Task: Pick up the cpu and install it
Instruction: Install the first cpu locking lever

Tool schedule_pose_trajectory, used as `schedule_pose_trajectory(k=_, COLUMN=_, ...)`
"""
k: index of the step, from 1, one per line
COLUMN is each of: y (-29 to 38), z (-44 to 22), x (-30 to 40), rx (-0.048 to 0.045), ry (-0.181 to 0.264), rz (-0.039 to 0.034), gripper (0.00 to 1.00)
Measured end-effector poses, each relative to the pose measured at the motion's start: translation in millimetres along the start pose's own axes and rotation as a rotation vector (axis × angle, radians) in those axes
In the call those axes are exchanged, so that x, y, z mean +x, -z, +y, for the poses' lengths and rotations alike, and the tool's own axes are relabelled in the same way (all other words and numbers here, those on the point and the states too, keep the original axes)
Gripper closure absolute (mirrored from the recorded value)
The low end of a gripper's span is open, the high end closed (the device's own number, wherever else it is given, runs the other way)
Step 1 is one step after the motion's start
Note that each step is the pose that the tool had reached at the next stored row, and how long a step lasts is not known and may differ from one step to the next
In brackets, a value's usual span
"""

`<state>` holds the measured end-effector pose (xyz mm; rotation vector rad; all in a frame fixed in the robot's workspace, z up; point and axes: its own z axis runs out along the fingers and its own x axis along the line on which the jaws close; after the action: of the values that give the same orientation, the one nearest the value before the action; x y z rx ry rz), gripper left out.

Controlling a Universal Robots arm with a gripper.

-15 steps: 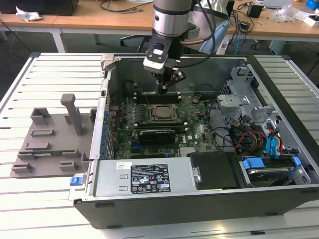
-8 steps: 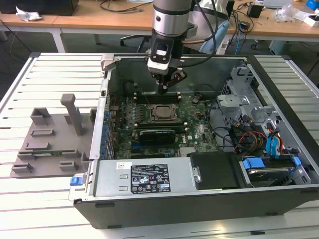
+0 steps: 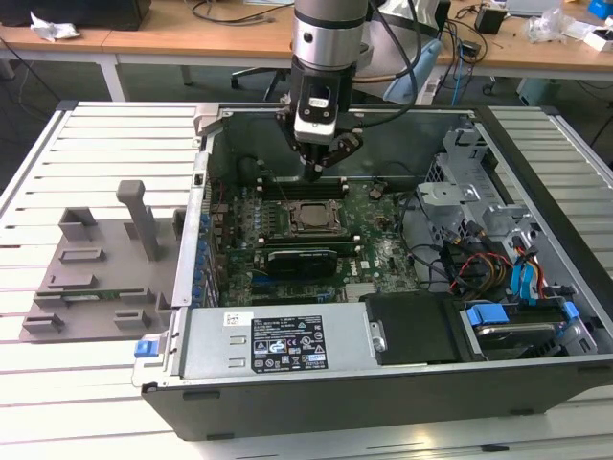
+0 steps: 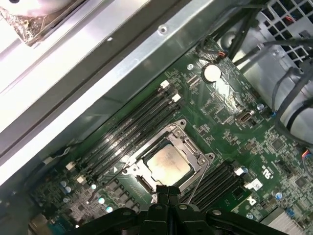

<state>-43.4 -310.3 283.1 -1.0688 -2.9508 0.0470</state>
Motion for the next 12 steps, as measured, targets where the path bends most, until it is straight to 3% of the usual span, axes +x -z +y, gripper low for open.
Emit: schedule_pose_trajectory(k=12, y=0.0, z=0.0, x=0.0, rx=-0.0011, ry=0.141, rz=-0.0041, gripper=0.89)
